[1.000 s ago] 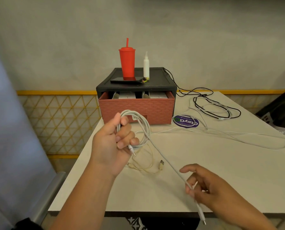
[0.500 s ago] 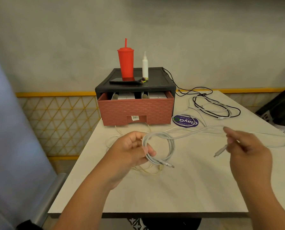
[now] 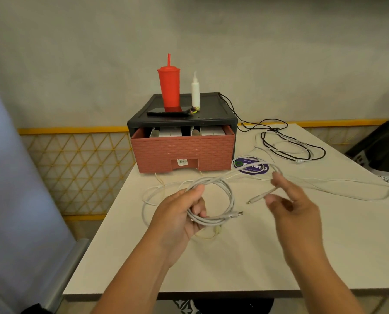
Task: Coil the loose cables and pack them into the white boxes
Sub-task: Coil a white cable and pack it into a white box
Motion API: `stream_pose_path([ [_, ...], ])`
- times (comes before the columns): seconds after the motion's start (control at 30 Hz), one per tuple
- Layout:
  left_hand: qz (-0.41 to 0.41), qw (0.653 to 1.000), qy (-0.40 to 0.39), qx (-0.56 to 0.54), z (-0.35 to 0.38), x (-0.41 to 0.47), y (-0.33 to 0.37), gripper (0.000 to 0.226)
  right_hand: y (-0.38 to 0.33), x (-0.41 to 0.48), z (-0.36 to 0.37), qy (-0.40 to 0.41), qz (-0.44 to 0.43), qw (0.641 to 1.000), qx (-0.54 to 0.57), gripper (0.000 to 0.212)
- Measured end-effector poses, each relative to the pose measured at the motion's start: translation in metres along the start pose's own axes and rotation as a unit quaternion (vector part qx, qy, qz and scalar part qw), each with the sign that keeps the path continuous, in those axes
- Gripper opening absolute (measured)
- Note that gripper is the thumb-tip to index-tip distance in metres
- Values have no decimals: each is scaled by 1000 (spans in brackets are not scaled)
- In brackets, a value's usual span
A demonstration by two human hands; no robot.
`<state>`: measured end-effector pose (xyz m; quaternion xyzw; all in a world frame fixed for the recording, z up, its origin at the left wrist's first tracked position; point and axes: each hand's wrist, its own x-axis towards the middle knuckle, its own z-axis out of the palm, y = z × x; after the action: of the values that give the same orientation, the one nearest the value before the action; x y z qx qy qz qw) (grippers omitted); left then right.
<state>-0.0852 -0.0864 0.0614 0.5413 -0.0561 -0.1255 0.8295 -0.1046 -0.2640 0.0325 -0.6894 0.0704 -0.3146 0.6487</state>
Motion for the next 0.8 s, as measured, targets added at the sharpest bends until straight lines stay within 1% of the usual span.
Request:
stream_pose_path([
  [0.07,-9,1000,-1,-29,1,1,-6,27,5,-10,9,-27,78,993,86,52],
  [0.1,-14,999,-2,-44,1,2,-8,28,6,-14,13,-44,116,983,134,52],
  [0.2,-20,997,8,-75,-1,4,-15,28,2,-25,20,-115,201,937,260,54],
  [0.23,-18,996,11,-81,-2,5,-17,28,1,-28,22,-142,219,915,307,55],
  [0.27,-17,996,12,-85,-2,5,-18,29,-1,-29,23,-166,233,891,352,61],
  [0.3,-15,996,13,-86,-2,5,-20,29,-2,-30,24,-187,245,871,382,72],
  [0.33,-14,996,13,-83,-2,5,-21,31,-3,-31,25,-204,253,857,399,77],
  [0.37,-11,997,12,-77,-2,6,-22,33,-3,-32,27,-214,256,851,405,73],
  [0.43,0,999,10,-45,-2,5,-25,37,-6,-33,31,-219,268,847,403,55],
  [0.5,18,1000,12,-7,0,4,-28,40,-13,-35,35,-200,299,846,394,36],
  [0.57,36,999,18,28,1,2,-32,43,-18,-35,38,-171,324,855,368,18],
  [0.6,44,998,23,39,2,2,-34,41,-20,-35,39,-161,329,864,345,15],
  [0.67,53,997,30,49,3,0,-35,37,-22,-36,41,-157,323,888,285,17],
  [0.73,54,996,38,56,2,0,-32,38,-23,-39,41,-158,302,913,222,19],
  [0.8,59,996,51,43,1,0,-28,39,-23,-43,41,-166,284,930,162,21],
])
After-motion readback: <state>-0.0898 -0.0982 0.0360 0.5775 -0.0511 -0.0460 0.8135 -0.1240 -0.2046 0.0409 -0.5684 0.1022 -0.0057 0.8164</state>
